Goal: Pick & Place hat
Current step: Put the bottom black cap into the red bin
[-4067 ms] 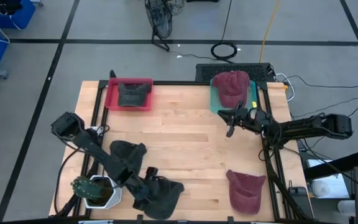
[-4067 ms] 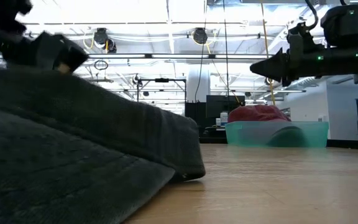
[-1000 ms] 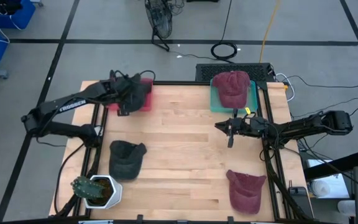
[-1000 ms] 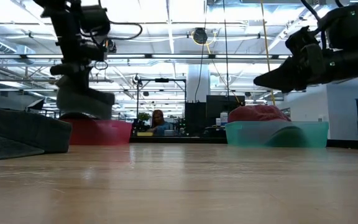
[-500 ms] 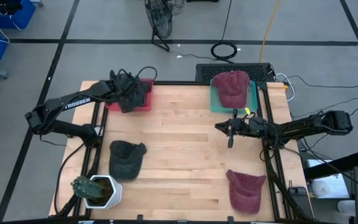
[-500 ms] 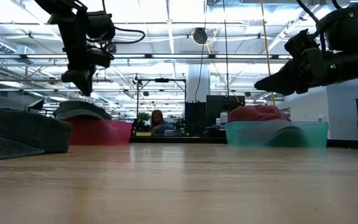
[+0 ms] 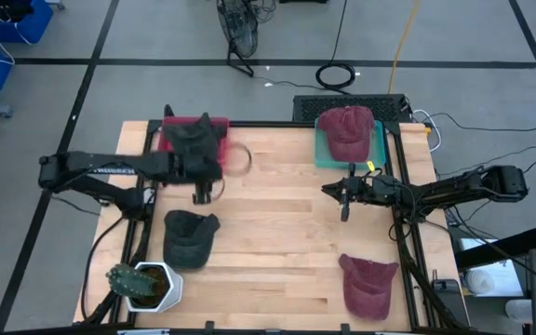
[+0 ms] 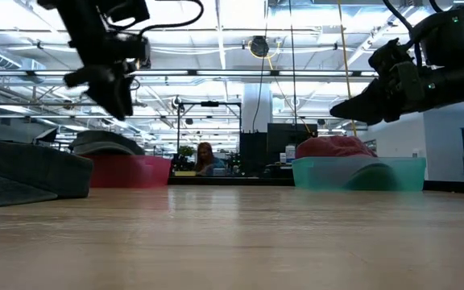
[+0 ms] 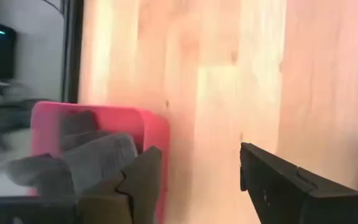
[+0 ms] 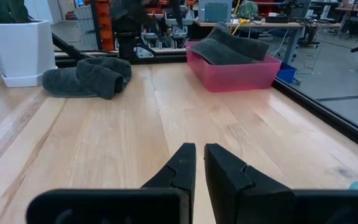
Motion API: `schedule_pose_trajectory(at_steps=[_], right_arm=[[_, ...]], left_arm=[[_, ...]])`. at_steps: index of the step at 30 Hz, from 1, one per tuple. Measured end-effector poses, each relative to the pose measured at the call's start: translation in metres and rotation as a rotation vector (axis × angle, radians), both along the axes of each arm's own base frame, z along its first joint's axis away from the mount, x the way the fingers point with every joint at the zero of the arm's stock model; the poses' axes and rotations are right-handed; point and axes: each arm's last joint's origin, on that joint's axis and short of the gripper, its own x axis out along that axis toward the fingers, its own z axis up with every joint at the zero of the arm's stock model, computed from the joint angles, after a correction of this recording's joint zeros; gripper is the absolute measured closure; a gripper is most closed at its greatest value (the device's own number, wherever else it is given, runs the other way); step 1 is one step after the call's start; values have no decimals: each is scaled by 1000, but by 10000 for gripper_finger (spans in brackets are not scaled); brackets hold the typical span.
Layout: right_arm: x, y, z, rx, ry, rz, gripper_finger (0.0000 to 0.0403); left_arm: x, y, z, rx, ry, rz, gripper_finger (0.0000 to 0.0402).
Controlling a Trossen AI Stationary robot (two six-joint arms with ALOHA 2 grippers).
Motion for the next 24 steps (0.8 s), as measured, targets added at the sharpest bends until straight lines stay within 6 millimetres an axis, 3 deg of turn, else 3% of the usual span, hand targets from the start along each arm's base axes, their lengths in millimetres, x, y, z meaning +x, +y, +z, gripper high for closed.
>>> schedule_pose_trajectory(at_steps=[4,9,19,24], right_arm=[[0,0,0,17,-2,-1,381],[0,0,-1,24,-2,-1,381],[0,0,-1,23,2,-2,380],[0,0,-1,22,3,-2,380]], left_arm=[[0,-24,-20,238,134,-32,181],[2,-37,-39,359,194,-26,180],[-1,-29,-85,442,405,1,147],[-5,-21,-91,556,434,74,143]])
